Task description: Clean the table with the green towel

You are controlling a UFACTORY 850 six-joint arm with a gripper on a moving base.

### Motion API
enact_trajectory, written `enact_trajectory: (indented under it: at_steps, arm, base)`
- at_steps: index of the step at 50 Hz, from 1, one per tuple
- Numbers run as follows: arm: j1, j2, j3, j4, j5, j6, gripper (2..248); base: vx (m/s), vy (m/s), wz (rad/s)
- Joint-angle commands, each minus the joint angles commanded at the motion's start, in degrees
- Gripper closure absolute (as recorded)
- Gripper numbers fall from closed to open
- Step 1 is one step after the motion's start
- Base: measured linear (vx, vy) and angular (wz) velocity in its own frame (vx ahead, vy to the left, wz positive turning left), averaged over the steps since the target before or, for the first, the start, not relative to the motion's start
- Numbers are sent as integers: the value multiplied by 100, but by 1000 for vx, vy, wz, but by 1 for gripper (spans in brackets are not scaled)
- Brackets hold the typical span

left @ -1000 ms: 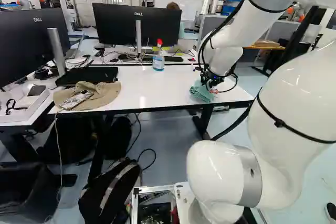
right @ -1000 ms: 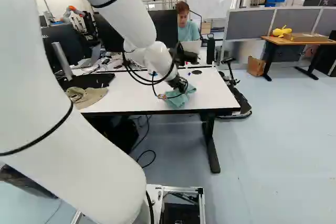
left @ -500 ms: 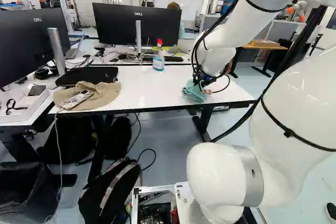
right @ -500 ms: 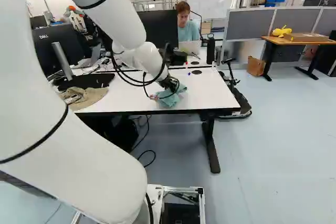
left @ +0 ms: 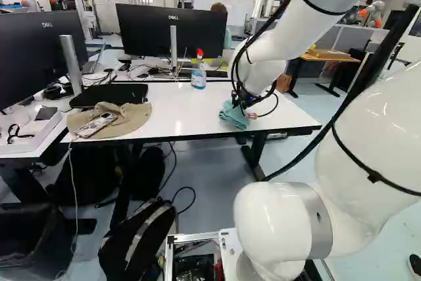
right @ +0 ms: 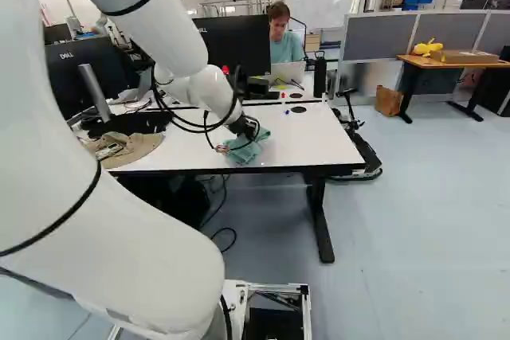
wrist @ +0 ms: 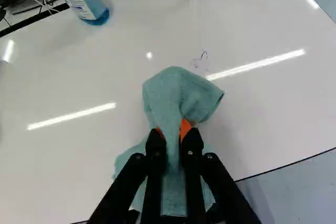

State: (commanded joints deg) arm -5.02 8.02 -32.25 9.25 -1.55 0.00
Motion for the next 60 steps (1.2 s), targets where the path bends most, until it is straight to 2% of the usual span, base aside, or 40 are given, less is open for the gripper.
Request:
enact_trajectory:
  at_steps: [6, 40, 45, 60]
  arm:
    - [73, 9, 8, 0, 0, 0, 204]
    - [26, 122, -73, 0, 0, 0, 204]
    - [-28, 76, -189, 0, 0, 0, 204]
    - [-198, -387, -626, 0, 0, 0, 204]
  base:
    - [0, 0, 0]
    - [0, 0, 0]
    - [0, 0, 0]
    - [0, 0, 0]
